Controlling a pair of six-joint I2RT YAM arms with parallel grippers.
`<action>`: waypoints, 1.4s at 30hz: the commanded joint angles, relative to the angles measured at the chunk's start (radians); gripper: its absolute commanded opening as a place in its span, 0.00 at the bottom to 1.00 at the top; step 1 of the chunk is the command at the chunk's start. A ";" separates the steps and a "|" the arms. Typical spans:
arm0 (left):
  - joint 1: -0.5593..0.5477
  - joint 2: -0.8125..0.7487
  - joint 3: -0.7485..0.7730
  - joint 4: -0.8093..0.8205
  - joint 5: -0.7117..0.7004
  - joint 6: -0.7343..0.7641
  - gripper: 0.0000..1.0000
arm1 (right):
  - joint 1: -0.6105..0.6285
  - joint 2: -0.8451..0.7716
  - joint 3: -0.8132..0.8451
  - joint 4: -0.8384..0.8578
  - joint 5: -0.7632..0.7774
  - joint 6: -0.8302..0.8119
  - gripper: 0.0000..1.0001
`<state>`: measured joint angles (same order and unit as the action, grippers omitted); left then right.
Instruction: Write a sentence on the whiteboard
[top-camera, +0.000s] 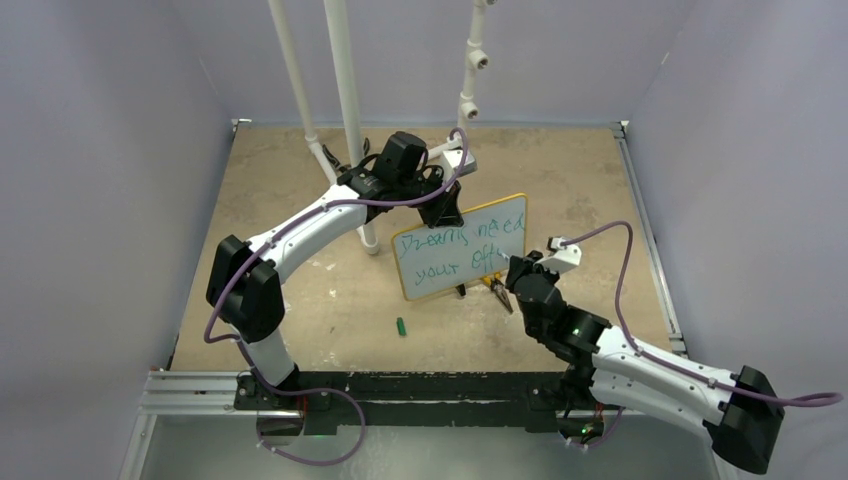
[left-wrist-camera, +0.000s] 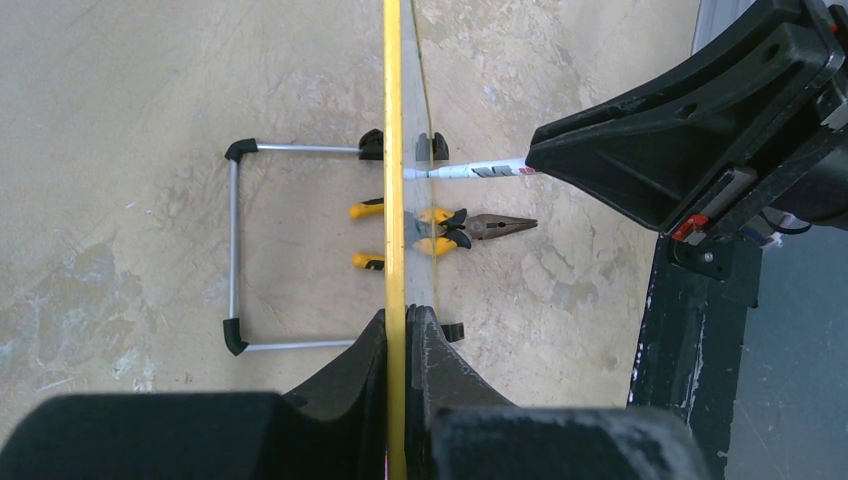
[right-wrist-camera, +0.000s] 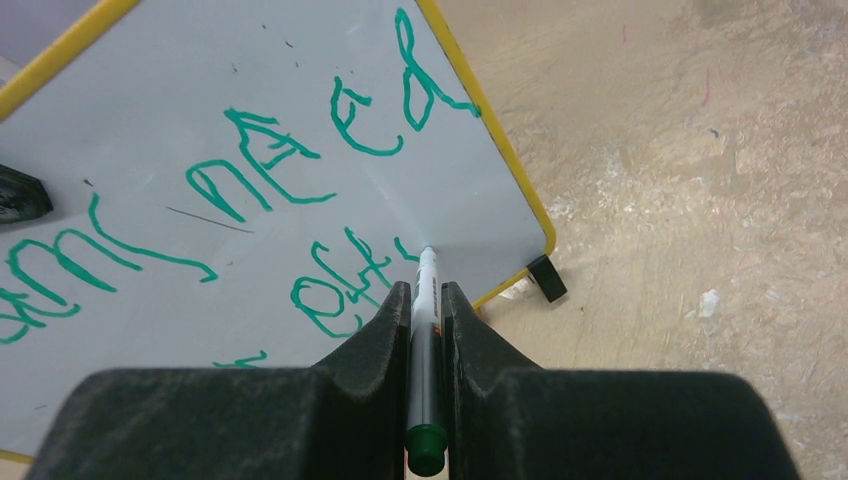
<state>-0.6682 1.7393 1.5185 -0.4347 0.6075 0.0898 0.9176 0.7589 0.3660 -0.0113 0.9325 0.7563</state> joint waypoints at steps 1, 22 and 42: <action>-0.001 -0.018 -0.007 0.002 0.021 0.050 0.00 | -0.003 -0.033 0.023 0.085 0.035 -0.036 0.00; -0.001 -0.014 -0.006 0.002 0.026 0.050 0.00 | -0.003 -0.046 0.011 0.150 -0.036 -0.082 0.00; -0.001 -0.031 -0.033 0.004 -0.021 0.039 0.00 | -0.003 -0.181 0.019 -0.048 -0.092 -0.001 0.00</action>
<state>-0.6682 1.7321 1.5070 -0.4271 0.6067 0.0902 0.9169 0.6186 0.3660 -0.0154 0.8707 0.7261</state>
